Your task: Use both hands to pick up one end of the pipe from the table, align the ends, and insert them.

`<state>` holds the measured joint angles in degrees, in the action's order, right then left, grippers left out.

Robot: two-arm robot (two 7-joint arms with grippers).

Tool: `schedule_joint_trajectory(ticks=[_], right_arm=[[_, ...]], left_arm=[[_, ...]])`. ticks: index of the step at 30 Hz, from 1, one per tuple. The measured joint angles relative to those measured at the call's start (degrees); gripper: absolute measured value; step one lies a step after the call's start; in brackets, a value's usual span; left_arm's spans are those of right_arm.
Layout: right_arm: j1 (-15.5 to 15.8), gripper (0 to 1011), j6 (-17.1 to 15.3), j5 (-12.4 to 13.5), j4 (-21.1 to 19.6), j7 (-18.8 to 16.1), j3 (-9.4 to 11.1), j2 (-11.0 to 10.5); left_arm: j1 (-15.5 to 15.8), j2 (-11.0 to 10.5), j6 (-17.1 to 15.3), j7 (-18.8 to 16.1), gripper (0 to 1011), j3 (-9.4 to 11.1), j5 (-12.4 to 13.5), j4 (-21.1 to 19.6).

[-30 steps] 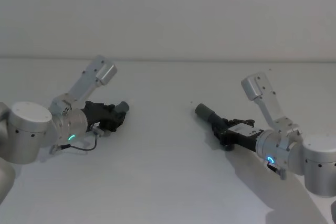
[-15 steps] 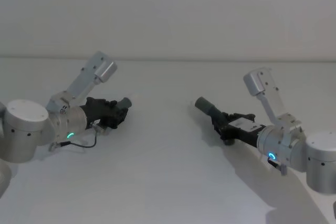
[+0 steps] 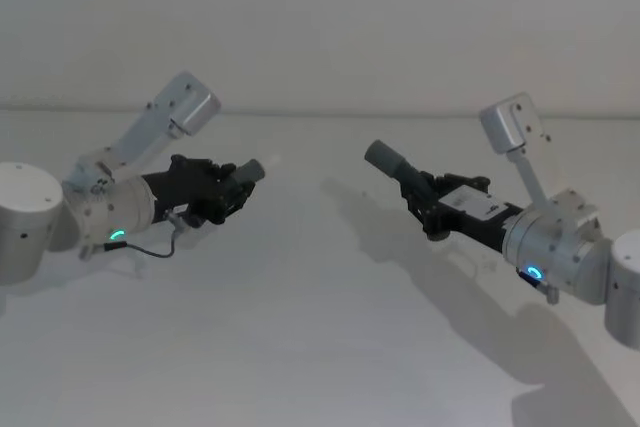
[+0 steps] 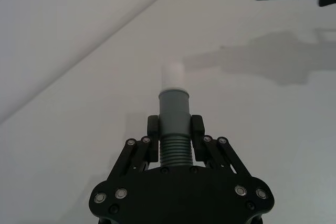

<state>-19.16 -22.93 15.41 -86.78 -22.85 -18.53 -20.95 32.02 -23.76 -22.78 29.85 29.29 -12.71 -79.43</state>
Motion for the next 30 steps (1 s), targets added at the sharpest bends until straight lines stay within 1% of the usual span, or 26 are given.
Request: schedule_joint_trajectory(ticks=[2, 3, 5, 8, 9, 12, 14, 15, 17, 18, 19, 21, 23, 24, 26, 28, 30], right_arm=[[-0.11, 274, 0.58, 0.18, -0.27, -0.73, -0.1, -0.52], [-0.22, 274, 1.04, 0.36, -0.55, -1.8, -0.24, -1.17], [-0.38, 274, 1.7, 0.66, -0.9, -3.31, -0.45, -2.09], [-0.55, 274, 2.34, 1.02, -1.24, -4.86, -0.66, -3.06], [-0.66, 274, 2.68, 1.24, -1.51, -6.16, -0.83, -3.83], [-0.82, 274, 3.19, 1.62, -1.83, -8.04, -1.09, -4.88], [-0.98, 274, 3.6, 1.96, -2.17, -9.83, -1.38, -6.06], [-1.03, 274, 3.8, 2.11, -2.26, -10.64, -1.48, -6.43], [-1.24, 274, 4.36, 2.58, -2.66, -13.08, -1.88, -8.04], [-1.24, 274, 4.36, 2.58, -2.66, -13.08, -1.88, -8.04], [-1.32, 274, 4.65, 2.85, -2.82, -14.5, -2.08, -8.77], [-1.42, 274, 4.97, 3.2, -3.12, -16.31, -2.41, -9.92], [-1.45, 274, 5.18, 3.44, -3.37, -17.41, -2.61, -10.74], [-1.46, 274, 5.28, 3.58, -3.48, -18.1, -2.71, -11.08], [-1.47, 274, 5.51, 3.91, -3.79, -19.44, -2.93, -12.0], [-1.47, 274, 5.71, 4.2, -4.14, -20.67, -3.14, -12.9], [-1.47, 275, 5.84, 4.37, -4.33, -21.3, -3.25, -13.38]], left_arm=[[0.4, -0.45, 0.77, 1.06, 351, 0.25, -0.05, 0.02], [0.67, -0.73, 1.29, 1.62, 351, 0.43, -0.08, 0.08], [1.6, -1.65, 2.88, 4.14, 351, 1.04, -0.14, 0.47], [2.31, -2.3, 4.07, 5.89, 351, 1.47, -0.2, 0.85], [2.8, -2.71, 5.04, 7.33, 351, 1.78, -0.26, 1.14], [3.86, -3.51, 6.85, 9.84, 348, 2.46, -0.39, 1.84], [4.61, -4.05, 8.12, 11.97, 351, 2.95, -0.53, 2.36], [4.95, -4.27, 8.5, 12.6, 351, 3.16, -0.57, 2.59], [5.45, -4.61, 9.31, 13.87, 351, 3.48, -0.66, 2.94], [5.69, -4.75, 9.89, 14.51, 351, 3.62, -0.74, 3.11], [6.19, -5.05, 10.7, 16.04, 351, 3.92, -0.85, 3.5], [6.77, -5.41, 11.64, 17.57, 351, 4.29, -1.02, 3.93], [7.67, -5.96, 13.16, 20.17, 351, 4.9, -1.34, 4.61], [7.67, -5.96, 13.16, 20.17, 351, 4.9, -1.34, 4.61], [8.39, -6.38, 14.33, 22.29, 351, 5.37, -1.68, 5.07], [8.78, -6.61, 14.94, 23.47, 351, 5.62, -1.9, 5.3], [9.33, -6.99, 15.75, 25.14, 351, 5.99, -2.24, 5.56]])
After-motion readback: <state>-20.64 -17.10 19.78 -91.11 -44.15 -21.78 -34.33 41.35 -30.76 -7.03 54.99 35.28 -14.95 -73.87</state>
